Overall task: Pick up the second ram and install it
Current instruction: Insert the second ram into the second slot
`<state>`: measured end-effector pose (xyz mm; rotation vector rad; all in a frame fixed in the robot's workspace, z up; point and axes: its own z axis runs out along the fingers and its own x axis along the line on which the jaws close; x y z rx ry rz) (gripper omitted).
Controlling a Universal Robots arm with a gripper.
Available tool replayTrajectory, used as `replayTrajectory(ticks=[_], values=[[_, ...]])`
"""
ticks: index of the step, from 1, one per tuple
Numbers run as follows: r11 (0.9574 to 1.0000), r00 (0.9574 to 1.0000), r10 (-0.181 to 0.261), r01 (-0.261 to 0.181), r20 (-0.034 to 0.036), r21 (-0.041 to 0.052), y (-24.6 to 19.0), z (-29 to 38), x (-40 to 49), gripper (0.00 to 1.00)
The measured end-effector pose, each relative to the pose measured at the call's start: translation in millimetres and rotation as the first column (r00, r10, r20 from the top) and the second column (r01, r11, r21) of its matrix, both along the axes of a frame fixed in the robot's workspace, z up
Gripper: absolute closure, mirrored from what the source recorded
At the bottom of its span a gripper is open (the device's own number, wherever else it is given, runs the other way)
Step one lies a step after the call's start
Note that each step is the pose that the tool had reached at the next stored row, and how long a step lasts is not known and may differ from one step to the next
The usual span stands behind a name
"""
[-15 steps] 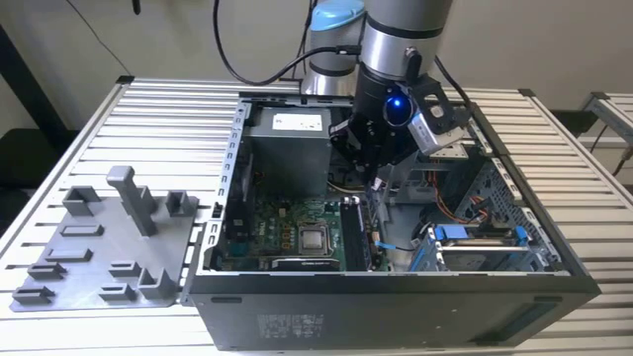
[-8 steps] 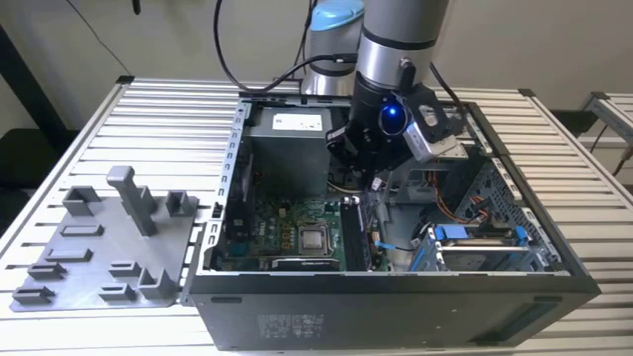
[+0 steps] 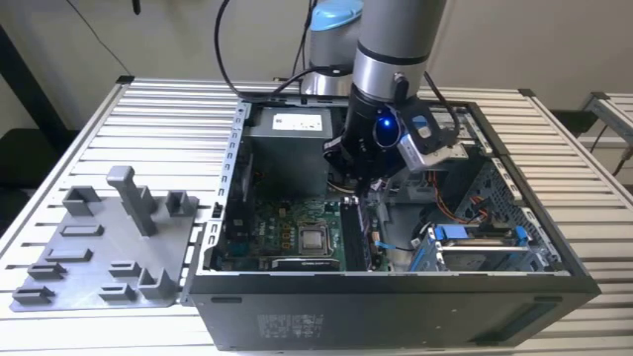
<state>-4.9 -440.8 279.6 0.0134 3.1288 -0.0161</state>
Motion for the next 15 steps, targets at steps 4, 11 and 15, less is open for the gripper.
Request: replayTrajectory(ticks=[4,11,15], values=[[1.0000,1.0000,0.000,0.000,-0.0012,0.0001,-2.1,-6.9,-1.0,0.86],[1.0000,1.0000,0.000,0.000,-0.0043,-0.0001,-7.5,-17.1,-2.1,0.86],[1.0000,1.0000,-0.001,0.001,-0.0083,-0.0001,-13.5,-20.0,-2.5,0.86]])
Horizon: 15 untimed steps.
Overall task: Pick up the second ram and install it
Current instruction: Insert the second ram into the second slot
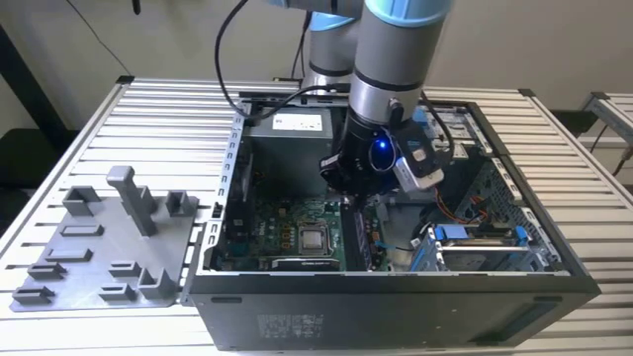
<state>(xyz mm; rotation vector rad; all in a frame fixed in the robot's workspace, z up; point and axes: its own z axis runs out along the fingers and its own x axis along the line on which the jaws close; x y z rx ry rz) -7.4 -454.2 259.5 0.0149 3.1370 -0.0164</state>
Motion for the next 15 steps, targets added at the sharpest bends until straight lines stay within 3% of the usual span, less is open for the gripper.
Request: replayTrajectory(ticks=[15], values=[[0.9994,0.9994,-0.035,0.035,-0.0001,-0.0020,-3.3,-20.2,-2.7,0.86]])
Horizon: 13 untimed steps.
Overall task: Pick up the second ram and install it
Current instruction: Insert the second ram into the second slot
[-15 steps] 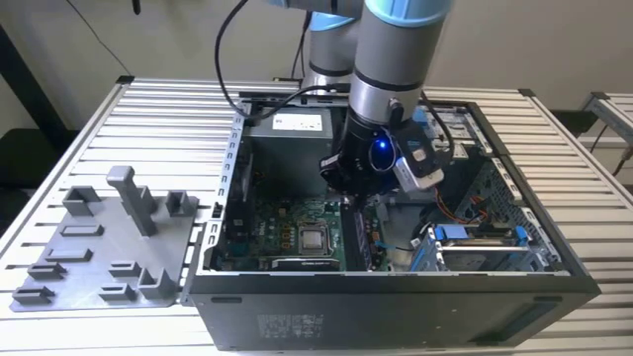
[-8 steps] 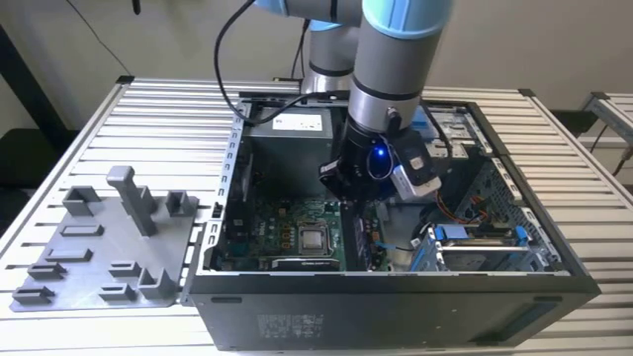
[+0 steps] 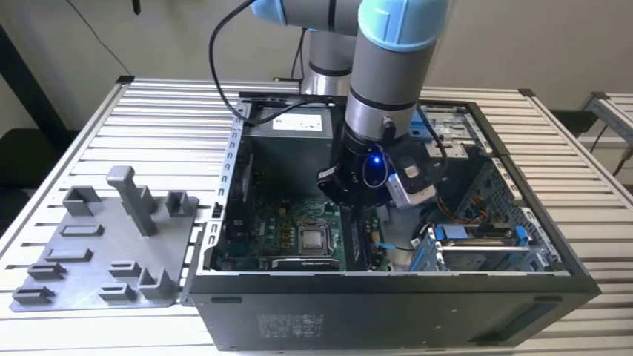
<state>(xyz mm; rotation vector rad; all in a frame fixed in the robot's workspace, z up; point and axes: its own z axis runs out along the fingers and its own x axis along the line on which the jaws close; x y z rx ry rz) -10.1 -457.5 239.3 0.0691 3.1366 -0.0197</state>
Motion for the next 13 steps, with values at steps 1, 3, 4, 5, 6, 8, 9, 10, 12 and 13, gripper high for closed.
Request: replayTrajectory(ticks=[1,3,4,5,6,8,9,10,12,13], values=[[1.0000,1.0000,-0.002,0.002,0.0000,0.0001,-0.2,-1.0,-0.4,0.86],[1.0000,1.0000,-0.005,0.005,0.0000,0.0000,-0.6,-2.6,-0.9,0.86],[1.0000,1.0000,-0.006,0.006,0.0001,0.0000,-0.8,-3.6,-1.1,0.86],[1.0000,1.0000,-0.008,0.008,0.0000,0.0000,-1.0,-4.5,-1.3,0.86],[1.0000,1.0000,-0.010,0.010,0.0001,0.0001,-1.3,-5.7,-1.6,0.86],[0.9999,0.9999,-0.012,0.012,0.0000,-0.0002,-1.7,-7.0,-1.9,0.86],[0.9999,0.9999,-0.013,0.013,0.0000,-0.0002,-1.9,-7.4,-1.9,0.86],[0.9999,0.9999,-0.013,0.013,0.0000,-0.0001,-1.9,-7.8,-1.9,0.86],[0.9999,0.9999,-0.013,0.013,0.0000,-0.0002,-1.9,-9.3,-1.9,0.86],[0.9999,0.9999,-0.013,0.013,0.0000,-0.0007,-1.9,-10.1,-1.9,0.86]])
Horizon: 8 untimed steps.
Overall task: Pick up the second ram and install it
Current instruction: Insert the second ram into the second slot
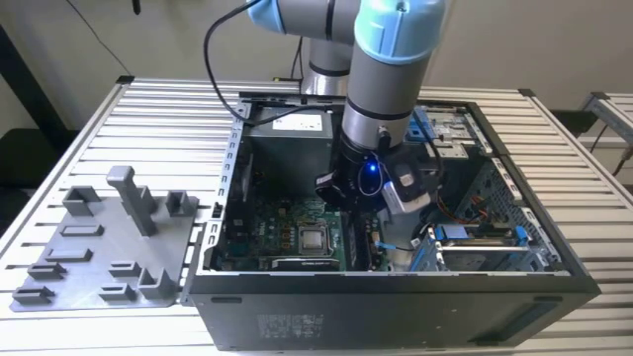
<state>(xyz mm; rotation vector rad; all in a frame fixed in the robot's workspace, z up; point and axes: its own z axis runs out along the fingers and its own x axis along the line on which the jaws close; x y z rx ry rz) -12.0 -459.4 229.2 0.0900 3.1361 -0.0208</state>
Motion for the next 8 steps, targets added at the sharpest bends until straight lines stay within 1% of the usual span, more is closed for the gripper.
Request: replayTrajectory(ticks=[8], values=[[1.0000,1.0000,0.000,0.000,0.0000,-0.0005,0.0,-5.7,0.0,0.86]])
